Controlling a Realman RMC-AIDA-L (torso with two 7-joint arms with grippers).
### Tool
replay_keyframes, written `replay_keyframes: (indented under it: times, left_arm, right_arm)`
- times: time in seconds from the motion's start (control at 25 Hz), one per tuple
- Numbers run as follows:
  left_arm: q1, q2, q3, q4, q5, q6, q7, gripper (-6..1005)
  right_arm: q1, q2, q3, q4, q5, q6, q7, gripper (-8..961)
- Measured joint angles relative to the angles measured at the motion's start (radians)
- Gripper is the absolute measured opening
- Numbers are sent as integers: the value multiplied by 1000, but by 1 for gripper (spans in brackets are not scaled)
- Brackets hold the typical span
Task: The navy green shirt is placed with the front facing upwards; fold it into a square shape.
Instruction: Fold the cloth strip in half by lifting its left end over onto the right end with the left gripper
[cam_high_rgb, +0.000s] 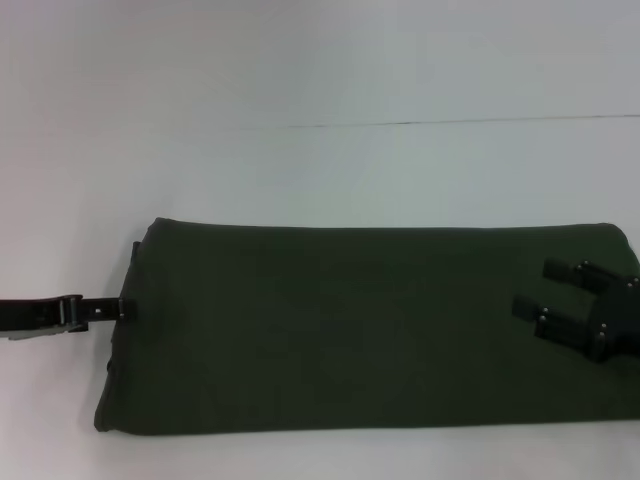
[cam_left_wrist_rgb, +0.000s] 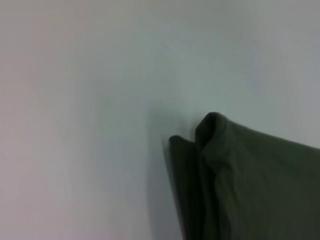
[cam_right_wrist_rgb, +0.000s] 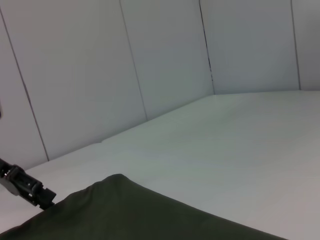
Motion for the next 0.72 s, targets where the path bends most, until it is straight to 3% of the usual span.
replay_keyframes:
  times: [0.72]
  left_arm:
    - [-8, -2, 1, -45, 11, -28, 2, 877]
  right_arm:
    - [12, 0, -1, 14, -1, 16, 8, 785]
